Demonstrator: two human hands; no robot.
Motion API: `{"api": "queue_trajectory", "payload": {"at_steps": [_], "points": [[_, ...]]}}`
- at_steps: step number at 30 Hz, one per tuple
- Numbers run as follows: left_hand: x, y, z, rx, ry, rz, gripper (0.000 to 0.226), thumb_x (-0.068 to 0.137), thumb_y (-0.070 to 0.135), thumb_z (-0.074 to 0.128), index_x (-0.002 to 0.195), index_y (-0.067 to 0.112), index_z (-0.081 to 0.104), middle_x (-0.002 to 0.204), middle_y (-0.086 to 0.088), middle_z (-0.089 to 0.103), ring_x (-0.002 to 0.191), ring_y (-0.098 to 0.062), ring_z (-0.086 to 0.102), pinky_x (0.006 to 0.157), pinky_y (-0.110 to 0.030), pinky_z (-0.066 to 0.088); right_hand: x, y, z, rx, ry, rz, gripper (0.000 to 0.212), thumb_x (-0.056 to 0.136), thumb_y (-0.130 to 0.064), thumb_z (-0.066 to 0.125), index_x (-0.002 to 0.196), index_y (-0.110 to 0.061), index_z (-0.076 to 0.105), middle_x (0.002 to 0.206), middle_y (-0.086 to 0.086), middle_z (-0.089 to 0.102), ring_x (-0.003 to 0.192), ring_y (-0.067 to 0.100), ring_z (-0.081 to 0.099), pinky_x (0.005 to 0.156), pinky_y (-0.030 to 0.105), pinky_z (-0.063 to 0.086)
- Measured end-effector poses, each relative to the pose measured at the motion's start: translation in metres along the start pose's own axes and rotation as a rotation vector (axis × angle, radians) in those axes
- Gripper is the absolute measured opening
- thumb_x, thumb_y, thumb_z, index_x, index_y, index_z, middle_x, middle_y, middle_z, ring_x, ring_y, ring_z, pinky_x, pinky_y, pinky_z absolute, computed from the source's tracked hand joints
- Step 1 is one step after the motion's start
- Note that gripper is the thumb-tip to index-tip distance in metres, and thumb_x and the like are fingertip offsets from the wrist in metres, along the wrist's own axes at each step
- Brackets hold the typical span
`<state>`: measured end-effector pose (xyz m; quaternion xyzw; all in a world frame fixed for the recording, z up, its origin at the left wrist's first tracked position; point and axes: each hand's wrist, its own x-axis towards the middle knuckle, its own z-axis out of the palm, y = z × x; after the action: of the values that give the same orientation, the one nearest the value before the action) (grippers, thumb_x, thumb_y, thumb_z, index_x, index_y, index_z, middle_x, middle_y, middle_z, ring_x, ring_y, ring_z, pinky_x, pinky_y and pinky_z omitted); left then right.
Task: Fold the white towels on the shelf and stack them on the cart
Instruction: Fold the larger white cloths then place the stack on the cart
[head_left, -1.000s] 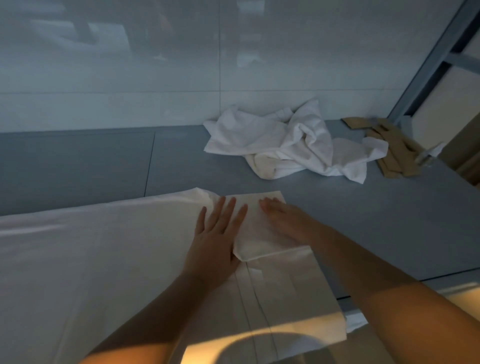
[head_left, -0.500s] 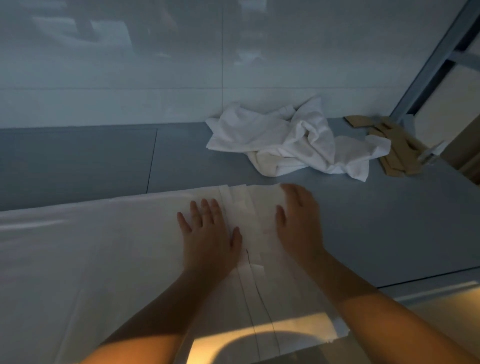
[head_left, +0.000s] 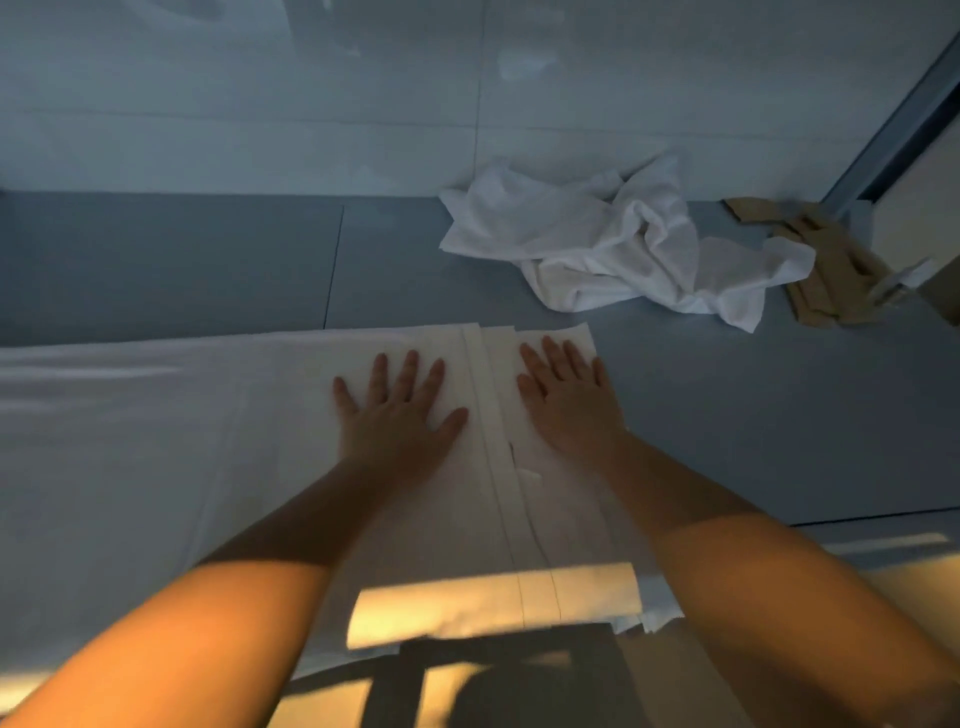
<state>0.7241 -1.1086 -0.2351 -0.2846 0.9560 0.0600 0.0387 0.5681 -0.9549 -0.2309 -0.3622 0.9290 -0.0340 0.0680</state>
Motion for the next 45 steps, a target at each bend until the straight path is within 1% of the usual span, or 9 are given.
{"api": "queue_trajectory", "payload": {"at_steps": [3,6,8,11,15,23,31,35,45], "points": [[-0.032,-0.037,-0.012,0.036,-0.124,-0.104,0.072,0.085,0.075,0.008,0.147,0.045,-0.011,0.159,0.01,-0.016,0.146,-0.022,-0.013,0.109,-0.067,-0.002,0.002,-0.004,-0.012,-0.046,-0.08,0.04,0.052,0.101,-0.046,0.013,0.151,-0.035,0.006,0.161,-0.003,0.001,0.147,0.021,0.002,0.117,0.053,0.003],[-0.066,-0.063,-0.036,0.06,-0.238,-0.187,0.066,0.09,0.07,0.02,0.148,0.046,0.001,0.161,0.008,0.0,0.147,-0.024,0.003,0.105,-0.072,0.005,-0.003,-0.028,-0.029,-0.146,-0.081,0.073,0.054,0.1,-0.037,0.025,0.151,-0.026,0.011,0.16,0.007,0.007,0.146,0.028,0.006,0.114,0.06,0.004],[-0.087,-0.074,-0.047,0.065,-0.225,-0.289,0.057,0.092,0.063,0.024,0.146,0.047,0.016,0.158,0.004,0.014,0.143,-0.03,0.016,0.104,-0.074,0.007,-0.022,-0.065,-0.025,-0.131,0.013,-0.038,0.055,0.098,-0.032,0.032,0.151,-0.024,0.016,0.16,0.008,0.008,0.147,0.027,0.003,0.114,0.059,0.002],[-0.113,-0.081,-0.038,-0.018,-0.2,-0.415,0.056,0.093,0.063,0.021,0.146,0.052,0.004,0.16,0.0,-0.005,0.144,-0.041,0.001,0.103,-0.075,0.005,-0.071,-0.133,0.001,0.079,0.037,-0.323,0.05,0.099,-0.037,0.032,0.148,-0.032,0.028,0.16,-0.001,0.012,0.148,0.021,0.001,0.113,0.058,-0.004],[-0.127,-0.082,-0.01,-0.038,-0.057,-0.383,0.058,0.092,0.065,0.014,0.143,0.054,-0.012,0.159,0.0,-0.017,0.144,-0.041,-0.013,0.105,-0.073,0.001,-0.095,-0.158,0.022,0.04,0.031,-0.34,0.056,0.096,-0.056,0.024,0.149,-0.039,0.019,0.16,-0.003,0.009,0.148,0.023,0.001,0.113,0.053,-0.013],[-0.132,-0.126,0.005,0.032,0.06,-0.219,0.066,0.079,0.078,-0.004,0.136,0.055,-0.025,0.16,0.006,-0.013,0.147,-0.028,-0.01,0.108,-0.066,-0.002,-0.085,-0.106,0.011,-0.016,0.073,-0.068,0.058,0.096,-0.057,0.021,0.151,-0.038,0.014,0.161,-0.003,0.006,0.147,0.022,0.002,0.116,0.052,0.0],[-0.145,-0.18,-0.003,0.023,0.085,-0.255,0.073,0.077,0.08,0.001,0.144,0.053,-0.008,0.161,0.005,-0.003,0.147,-0.032,-0.004,0.106,-0.069,0.003,-0.084,-0.125,0.007,-0.034,0.024,0.012,0.054,0.099,-0.052,0.019,0.151,-0.039,0.01,0.161,-0.006,0.003,0.147,0.025,-0.005,0.108,0.069,-0.005],[-0.129,-0.18,-0.007,-0.013,0.062,-0.243,0.069,0.081,0.078,0.003,0.144,0.053,-0.008,0.161,0.005,-0.008,0.146,-0.03,-0.009,0.107,-0.07,-0.003,-0.086,-0.163,0.019,-0.023,-0.032,-0.109,0.054,0.097,-0.057,0.012,0.149,-0.046,0.002,0.16,-0.012,-0.003,0.147,0.022,-0.008,0.107,0.069,-0.009],[-0.054,-0.188,-0.014,0.007,0.036,-0.169,0.074,0.076,0.081,-0.005,0.144,0.053,-0.009,0.16,0.007,-0.009,0.146,-0.029,-0.01,0.105,-0.072,-0.004,-0.039,-0.16,0.013,-0.036,-0.053,-0.023,0.053,0.097,-0.057,0.007,0.148,-0.047,-0.003,0.159,-0.015,-0.009,0.147,0.02,-0.01,0.108,0.068,-0.009]]}}
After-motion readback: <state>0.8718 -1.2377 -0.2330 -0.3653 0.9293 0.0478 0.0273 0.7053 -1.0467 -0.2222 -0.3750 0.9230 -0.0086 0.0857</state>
